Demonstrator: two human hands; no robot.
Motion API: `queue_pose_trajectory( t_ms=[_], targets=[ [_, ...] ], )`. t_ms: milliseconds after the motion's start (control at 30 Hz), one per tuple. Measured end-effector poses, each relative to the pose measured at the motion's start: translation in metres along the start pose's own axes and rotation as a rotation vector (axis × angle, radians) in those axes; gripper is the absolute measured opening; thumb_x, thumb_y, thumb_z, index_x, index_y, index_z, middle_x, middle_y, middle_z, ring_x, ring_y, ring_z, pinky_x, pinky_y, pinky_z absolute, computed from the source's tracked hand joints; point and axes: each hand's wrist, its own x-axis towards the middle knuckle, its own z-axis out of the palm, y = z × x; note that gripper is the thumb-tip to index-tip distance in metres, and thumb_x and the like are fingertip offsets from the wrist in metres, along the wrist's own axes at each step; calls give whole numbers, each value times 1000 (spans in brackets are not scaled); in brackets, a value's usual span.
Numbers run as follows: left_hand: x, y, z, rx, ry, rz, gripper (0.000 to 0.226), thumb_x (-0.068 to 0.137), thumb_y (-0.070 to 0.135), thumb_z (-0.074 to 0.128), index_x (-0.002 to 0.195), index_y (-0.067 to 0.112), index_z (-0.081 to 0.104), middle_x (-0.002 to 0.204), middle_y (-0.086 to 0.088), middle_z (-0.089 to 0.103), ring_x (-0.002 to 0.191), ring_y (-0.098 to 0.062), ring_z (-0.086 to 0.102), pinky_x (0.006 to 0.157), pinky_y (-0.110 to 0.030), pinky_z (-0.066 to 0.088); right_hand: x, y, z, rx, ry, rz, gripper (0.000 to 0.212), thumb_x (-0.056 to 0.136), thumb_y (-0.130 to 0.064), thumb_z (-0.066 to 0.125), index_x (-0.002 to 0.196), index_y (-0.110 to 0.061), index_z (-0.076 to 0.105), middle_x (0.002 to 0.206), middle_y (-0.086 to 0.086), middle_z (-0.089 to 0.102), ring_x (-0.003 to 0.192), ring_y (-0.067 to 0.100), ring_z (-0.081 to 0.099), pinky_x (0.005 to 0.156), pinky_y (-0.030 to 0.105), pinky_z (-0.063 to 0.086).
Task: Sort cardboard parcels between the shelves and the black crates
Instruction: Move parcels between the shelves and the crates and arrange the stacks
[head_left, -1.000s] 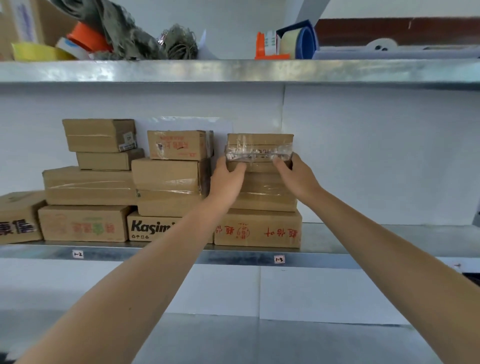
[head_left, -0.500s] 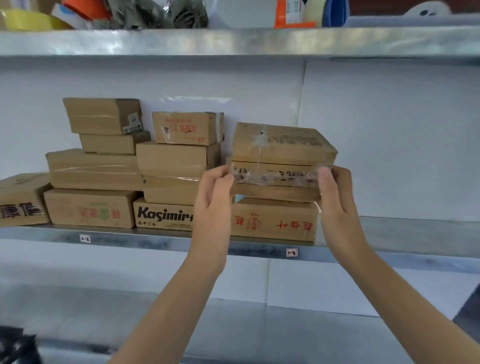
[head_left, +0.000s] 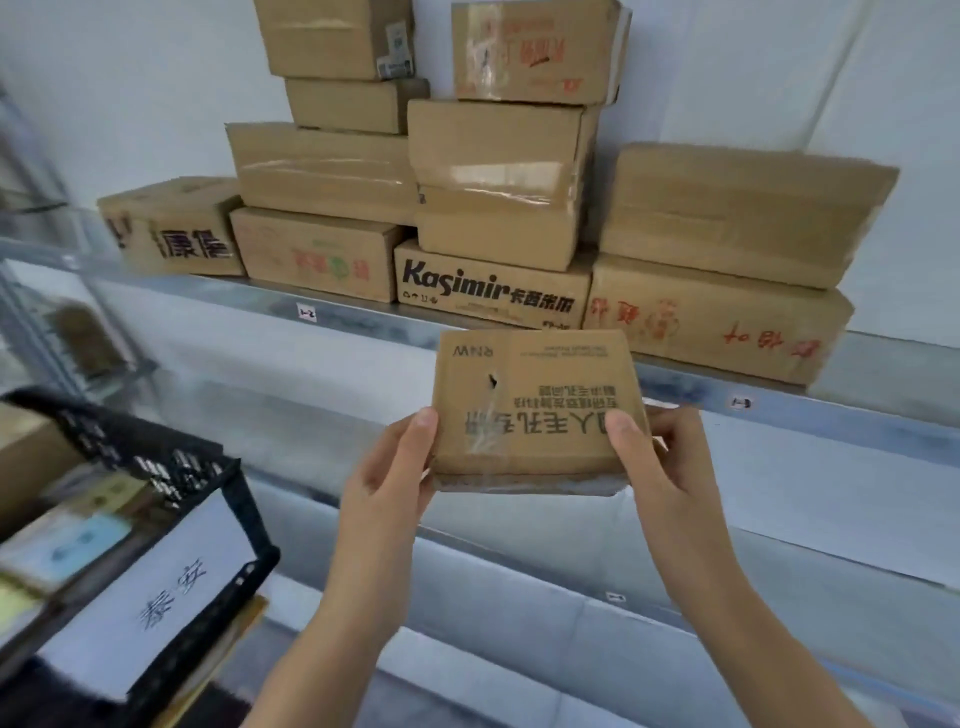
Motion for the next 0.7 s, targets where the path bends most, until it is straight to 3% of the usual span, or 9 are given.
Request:
queue_pose_trajectory(
  t_ms=[167,300,400,467,600,700],
  targets=[
    [-11,-18,-71,172,124,-51,34,89,56,62,106,30,75,106,2,77,104,-16,71,96,-35,48,-13,35,50,-14,-185,121,31,84,-39,71,90,-15,53,89,-18,72,85,-1,70,65,7,49],
    [-20,-24,-121,285,246,-20,36,92,59,56,102,28,72,100,2,75,97,-18,70,84,-30,55,-19,56,95,-15,-331,179,17,88,-30,73,101,-32,63,93,-22,71,87,-2,69,65,6,49],
    [-30,-26,-152,327,294,-31,29,95,48,52,101,26,70,99,-1,74,100,-23,70,94,-48,54,-24,63,128,-33,-454,192,27,88,-34,72,111,-43,63,106,-24,70,98,-5,66,72,8,51],
    [-36,-28,-171,342,330,-42,20,100,37,51,103,27,69,101,1,74,101,-21,70,96,-51,53,-27,65,149,-31,-526,192,32,88,-30,72,117,-43,63,113,-21,70,103,-4,65,78,8,51],
    [-47,-27,-206,380,460,-36,23,102,18,53,106,33,70,106,9,74,103,-7,68,94,-36,55,-38,69,191,-25,-678,178,29,93,-17,67,119,-30,67,108,-19,73,103,-2,67,80,7,49],
    [-53,-22,-230,499,578,14,30,100,13,57,102,41,68,112,14,60,98,3,60,83,-15,51,-50,73,217,-26,-700,199,17,95,-28,64,110,-25,68,101,-19,74,98,-2,68,75,6,49]
  ],
)
